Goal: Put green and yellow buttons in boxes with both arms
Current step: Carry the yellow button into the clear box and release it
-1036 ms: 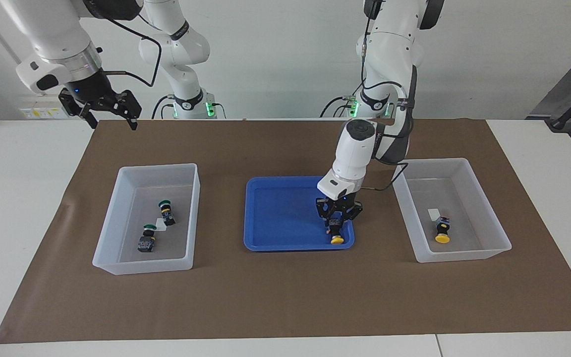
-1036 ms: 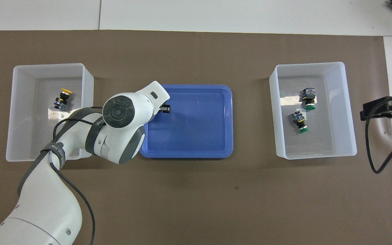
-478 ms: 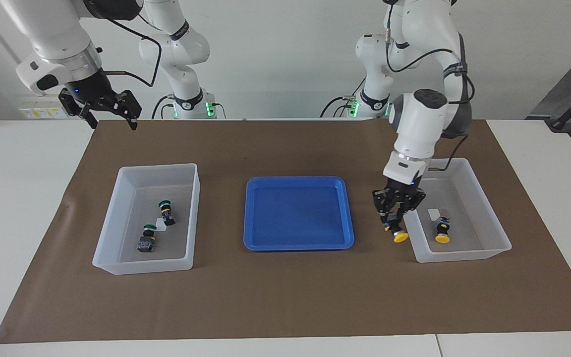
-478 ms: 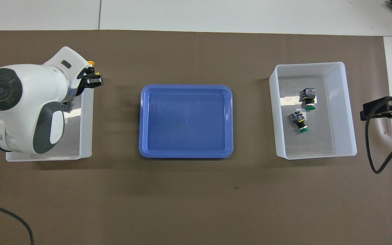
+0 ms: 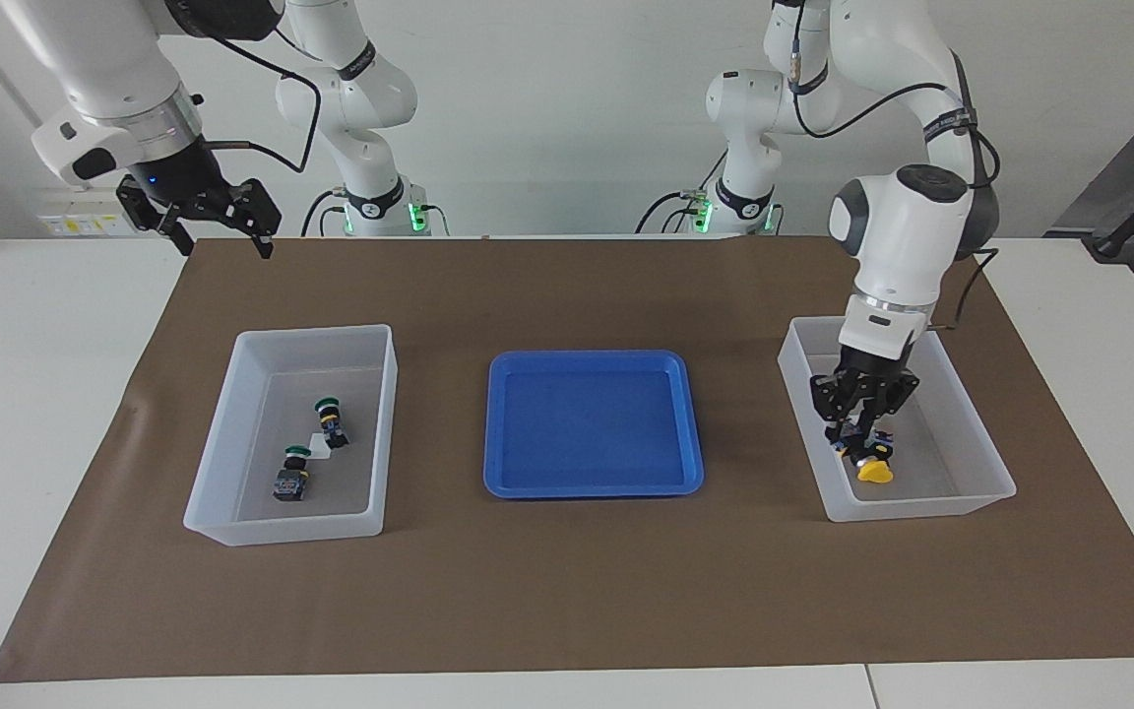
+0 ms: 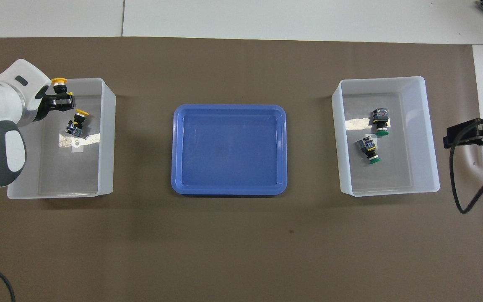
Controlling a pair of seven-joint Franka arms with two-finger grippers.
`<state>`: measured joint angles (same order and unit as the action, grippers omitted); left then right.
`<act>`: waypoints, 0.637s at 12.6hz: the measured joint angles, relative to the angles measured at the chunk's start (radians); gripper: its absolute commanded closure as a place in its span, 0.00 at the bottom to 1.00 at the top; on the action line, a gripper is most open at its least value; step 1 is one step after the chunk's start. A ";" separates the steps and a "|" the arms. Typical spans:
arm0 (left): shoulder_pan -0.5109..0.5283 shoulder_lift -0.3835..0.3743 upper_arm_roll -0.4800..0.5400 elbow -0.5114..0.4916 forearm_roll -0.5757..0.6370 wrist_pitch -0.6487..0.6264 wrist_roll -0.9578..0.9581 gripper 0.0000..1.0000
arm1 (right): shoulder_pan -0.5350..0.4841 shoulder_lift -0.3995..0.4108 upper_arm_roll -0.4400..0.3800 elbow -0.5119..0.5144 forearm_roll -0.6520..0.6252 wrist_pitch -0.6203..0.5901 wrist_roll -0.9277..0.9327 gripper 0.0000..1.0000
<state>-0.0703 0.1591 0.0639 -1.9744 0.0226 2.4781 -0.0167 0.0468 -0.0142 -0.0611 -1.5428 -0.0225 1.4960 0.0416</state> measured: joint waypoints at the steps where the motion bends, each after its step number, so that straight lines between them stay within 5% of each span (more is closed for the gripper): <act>1: 0.006 -0.003 0.000 -0.027 0.000 0.000 0.045 1.00 | -0.001 0.000 0.000 0.000 0.004 0.017 0.000 0.00; 3: 0.009 -0.016 -0.004 -0.091 0.000 0.000 0.128 0.98 | -0.007 0.000 -0.002 0.000 0.034 0.028 0.000 0.00; 4: 0.008 -0.022 -0.010 -0.122 0.000 0.000 0.149 0.88 | -0.015 0.000 -0.003 0.000 0.042 0.029 0.000 0.00; 5: 0.005 -0.026 -0.017 -0.153 0.000 0.000 0.161 0.56 | -0.019 0.000 -0.004 0.000 0.043 0.029 0.000 0.00; 6: -0.003 -0.027 -0.020 -0.177 0.000 0.001 0.164 0.10 | -0.021 0.000 -0.005 0.000 0.044 0.029 0.000 0.00; 8: -0.007 -0.028 -0.025 -0.191 0.000 0.002 0.166 0.00 | -0.021 0.000 -0.005 0.000 0.044 0.029 0.000 0.00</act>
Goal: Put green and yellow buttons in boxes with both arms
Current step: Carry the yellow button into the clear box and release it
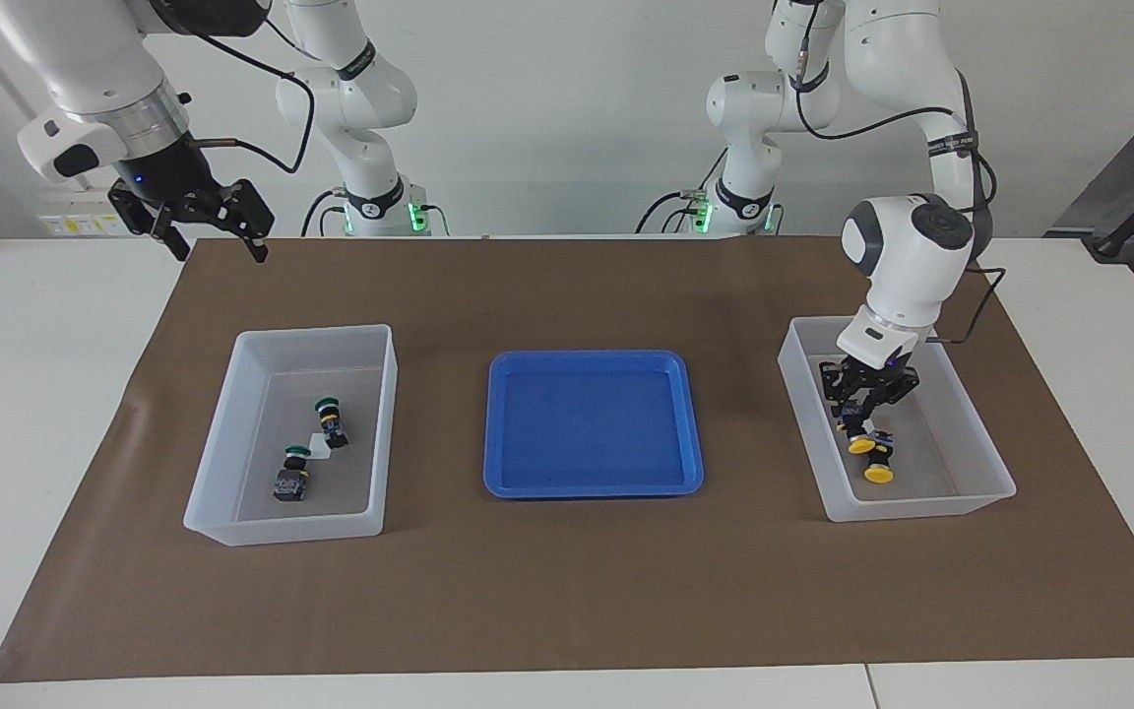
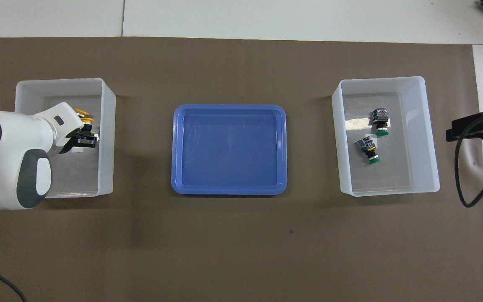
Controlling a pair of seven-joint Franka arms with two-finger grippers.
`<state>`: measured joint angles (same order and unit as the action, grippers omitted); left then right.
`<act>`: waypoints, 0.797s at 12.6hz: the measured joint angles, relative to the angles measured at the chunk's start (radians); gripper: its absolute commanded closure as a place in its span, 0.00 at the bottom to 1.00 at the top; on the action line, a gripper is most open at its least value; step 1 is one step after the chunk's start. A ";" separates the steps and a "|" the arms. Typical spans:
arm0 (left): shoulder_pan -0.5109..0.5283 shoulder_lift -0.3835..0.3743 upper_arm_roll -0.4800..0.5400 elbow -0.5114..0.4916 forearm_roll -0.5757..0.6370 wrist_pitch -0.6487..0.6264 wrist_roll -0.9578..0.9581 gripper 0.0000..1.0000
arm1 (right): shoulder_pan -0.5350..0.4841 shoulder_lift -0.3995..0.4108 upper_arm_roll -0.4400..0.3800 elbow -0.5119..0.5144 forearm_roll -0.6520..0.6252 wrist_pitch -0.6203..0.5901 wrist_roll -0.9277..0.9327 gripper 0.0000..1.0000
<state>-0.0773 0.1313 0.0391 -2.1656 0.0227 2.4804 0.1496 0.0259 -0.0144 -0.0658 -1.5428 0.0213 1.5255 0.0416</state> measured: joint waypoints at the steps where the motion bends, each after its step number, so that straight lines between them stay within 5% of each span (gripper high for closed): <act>1: 0.000 -0.002 0.001 0.002 0.000 0.001 0.001 0.00 | 0.000 0.000 0.000 0.000 0.000 0.000 0.000 0.00; 4: 0.003 -0.020 0.007 0.039 0.000 -0.036 0.001 0.00 | 0.008 0.000 0.005 0.000 0.002 -0.001 0.000 0.00; 10: 0.016 -0.115 0.016 0.199 0.000 -0.352 0.001 0.00 | 0.008 0.000 0.007 -0.001 0.002 -0.001 0.000 0.00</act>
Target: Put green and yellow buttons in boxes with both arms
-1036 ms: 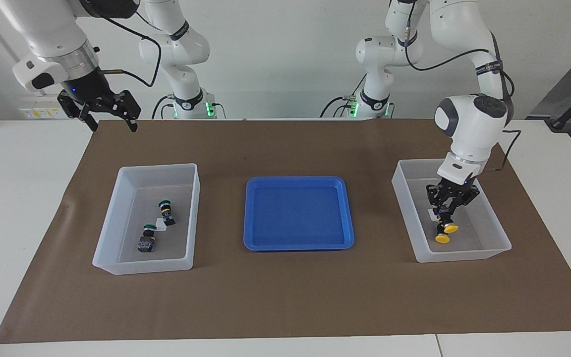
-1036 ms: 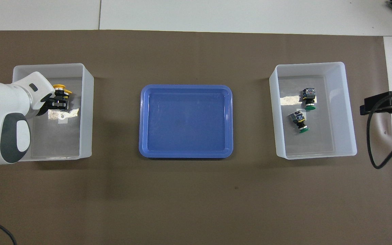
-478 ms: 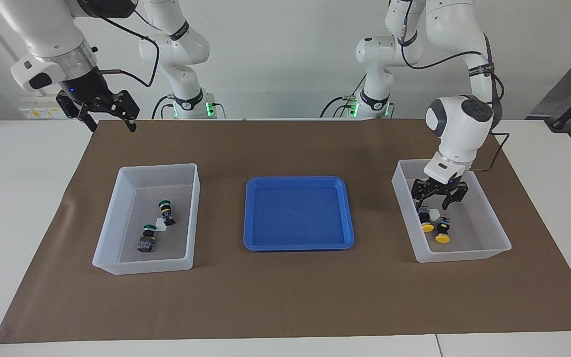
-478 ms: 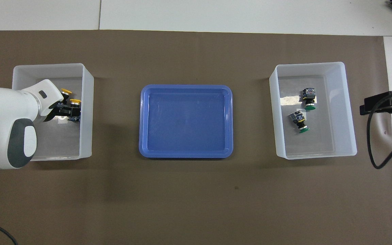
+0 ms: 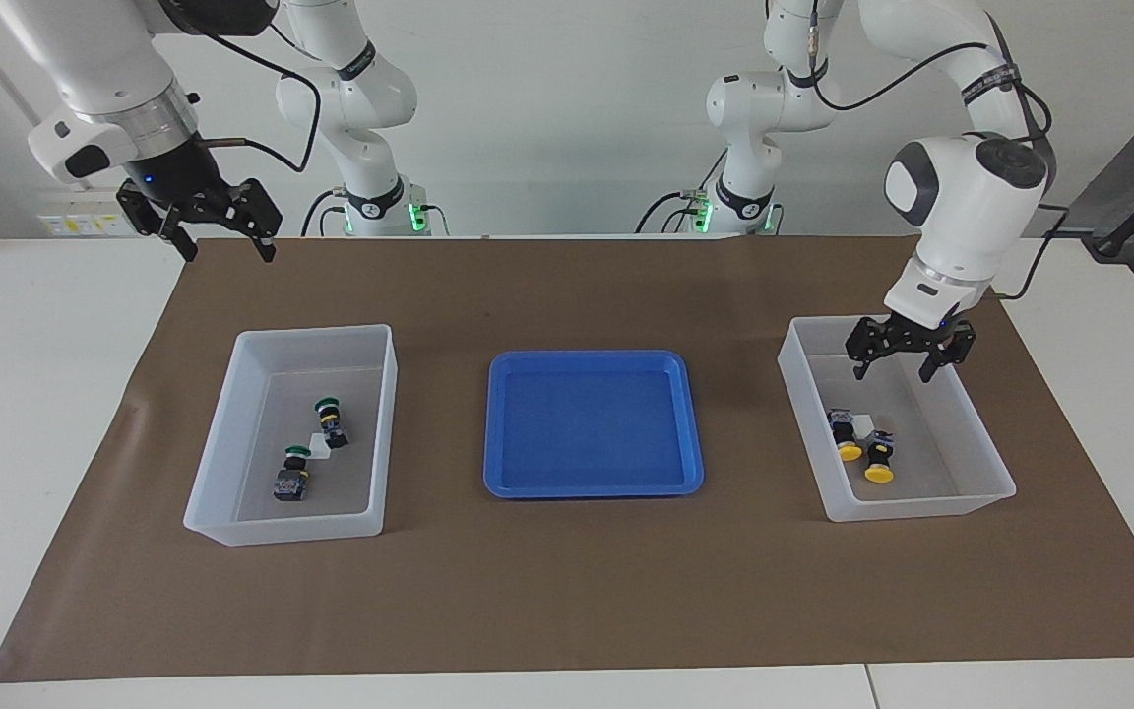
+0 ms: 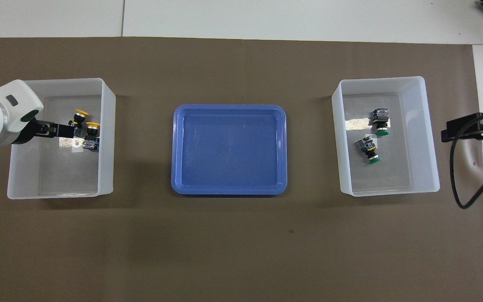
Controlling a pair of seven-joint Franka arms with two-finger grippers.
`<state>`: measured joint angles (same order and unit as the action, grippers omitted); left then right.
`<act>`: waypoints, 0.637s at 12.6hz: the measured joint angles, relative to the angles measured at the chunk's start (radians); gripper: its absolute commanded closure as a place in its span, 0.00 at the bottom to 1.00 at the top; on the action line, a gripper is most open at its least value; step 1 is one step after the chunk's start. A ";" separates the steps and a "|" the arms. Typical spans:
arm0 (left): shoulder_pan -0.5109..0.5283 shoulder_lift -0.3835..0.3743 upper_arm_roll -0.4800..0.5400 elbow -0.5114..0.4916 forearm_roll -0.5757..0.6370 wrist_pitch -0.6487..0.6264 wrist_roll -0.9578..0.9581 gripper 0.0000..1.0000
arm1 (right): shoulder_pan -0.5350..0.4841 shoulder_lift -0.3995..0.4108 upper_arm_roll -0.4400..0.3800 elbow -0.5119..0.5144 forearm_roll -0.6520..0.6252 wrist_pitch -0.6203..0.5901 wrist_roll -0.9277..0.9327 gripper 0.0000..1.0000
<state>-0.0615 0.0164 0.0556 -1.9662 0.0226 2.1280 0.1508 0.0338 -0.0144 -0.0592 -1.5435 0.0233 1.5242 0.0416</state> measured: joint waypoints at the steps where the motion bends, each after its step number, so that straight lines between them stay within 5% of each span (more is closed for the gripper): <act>1: 0.000 -0.012 0.000 0.060 0.000 -0.086 0.000 0.00 | 0.000 0.000 0.000 0.000 0.000 0.000 0.000 0.00; 5: 0.000 -0.021 -0.005 0.284 0.000 -0.349 -0.006 0.00 | 0.000 0.000 0.000 0.000 0.000 0.000 0.000 0.00; 8: 0.000 -0.021 -0.005 0.347 0.000 -0.420 -0.034 0.00 | 0.000 0.000 0.000 0.000 0.000 0.000 0.000 0.00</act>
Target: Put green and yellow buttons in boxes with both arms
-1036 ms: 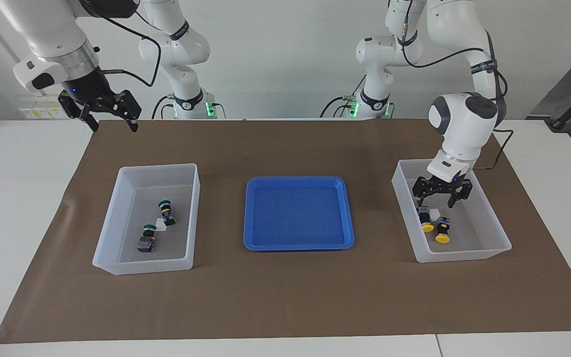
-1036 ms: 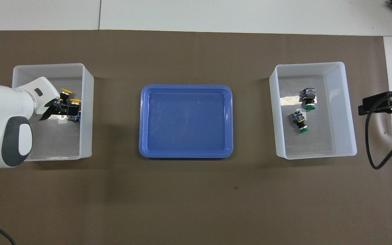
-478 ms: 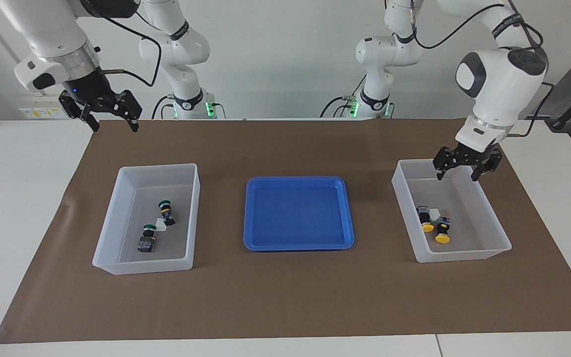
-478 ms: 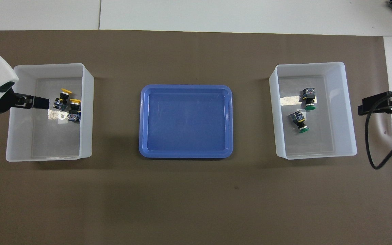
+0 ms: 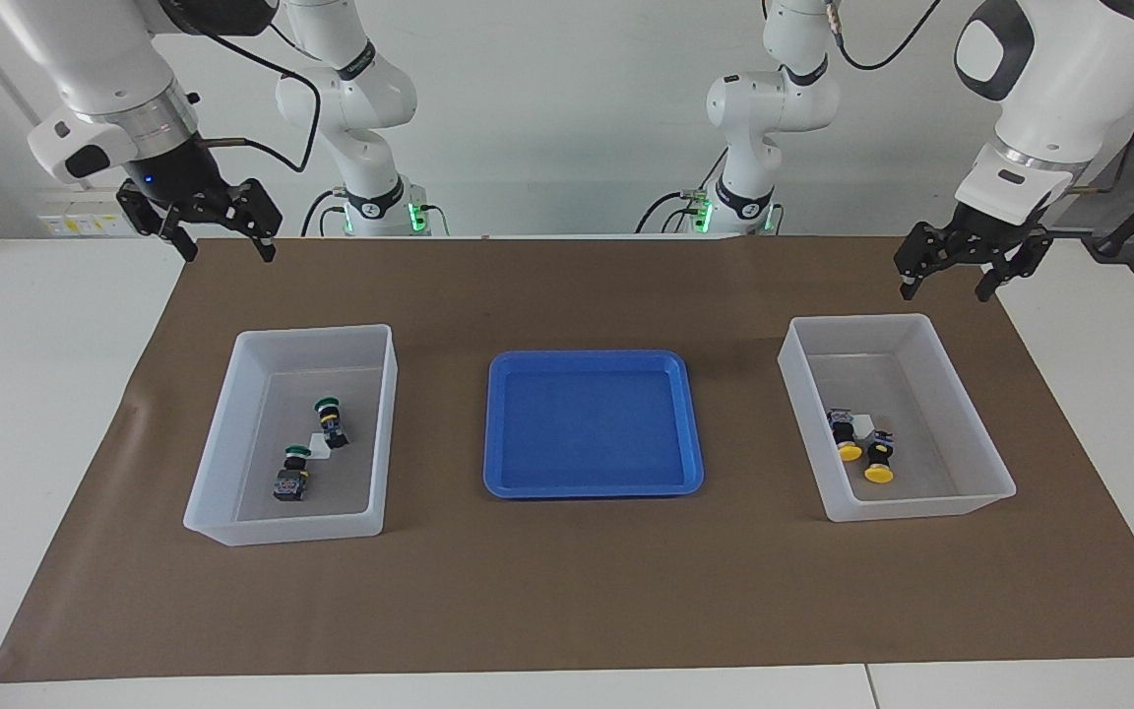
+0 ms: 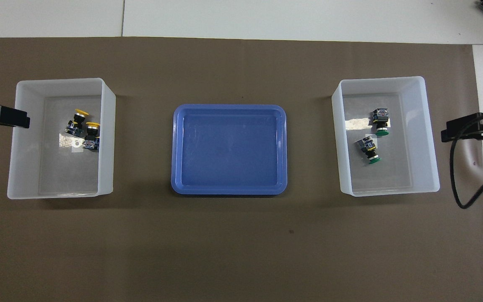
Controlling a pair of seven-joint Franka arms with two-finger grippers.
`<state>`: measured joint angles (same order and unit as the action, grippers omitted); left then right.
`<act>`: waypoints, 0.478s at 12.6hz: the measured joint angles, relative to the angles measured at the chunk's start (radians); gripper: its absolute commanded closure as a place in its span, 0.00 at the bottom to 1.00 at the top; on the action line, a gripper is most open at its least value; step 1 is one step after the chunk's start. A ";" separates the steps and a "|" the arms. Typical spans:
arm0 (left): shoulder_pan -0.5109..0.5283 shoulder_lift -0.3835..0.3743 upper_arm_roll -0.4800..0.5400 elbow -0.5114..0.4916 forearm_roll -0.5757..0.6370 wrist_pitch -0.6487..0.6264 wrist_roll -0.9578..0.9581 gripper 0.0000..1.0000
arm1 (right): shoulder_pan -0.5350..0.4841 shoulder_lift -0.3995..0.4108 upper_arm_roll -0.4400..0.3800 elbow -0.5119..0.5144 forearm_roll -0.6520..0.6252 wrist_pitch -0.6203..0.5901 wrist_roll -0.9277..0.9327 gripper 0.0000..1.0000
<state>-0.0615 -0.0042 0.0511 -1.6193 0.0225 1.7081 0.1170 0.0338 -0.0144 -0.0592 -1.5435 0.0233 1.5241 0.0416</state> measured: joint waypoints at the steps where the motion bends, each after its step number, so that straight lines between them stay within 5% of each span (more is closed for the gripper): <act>1: 0.000 -0.003 0.001 0.007 0.000 -0.022 -0.012 0.00 | 0.000 0.000 0.000 0.000 0.000 0.000 0.000 0.00; 6: 0.006 -0.028 0.007 -0.019 0.000 -0.059 -0.072 0.00 | 0.000 0.000 0.000 0.000 0.000 0.000 0.000 0.00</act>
<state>-0.0551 -0.0321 0.0586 -1.6388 0.0224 1.6486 0.0454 0.0338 -0.0144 -0.0592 -1.5435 0.0233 1.5241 0.0416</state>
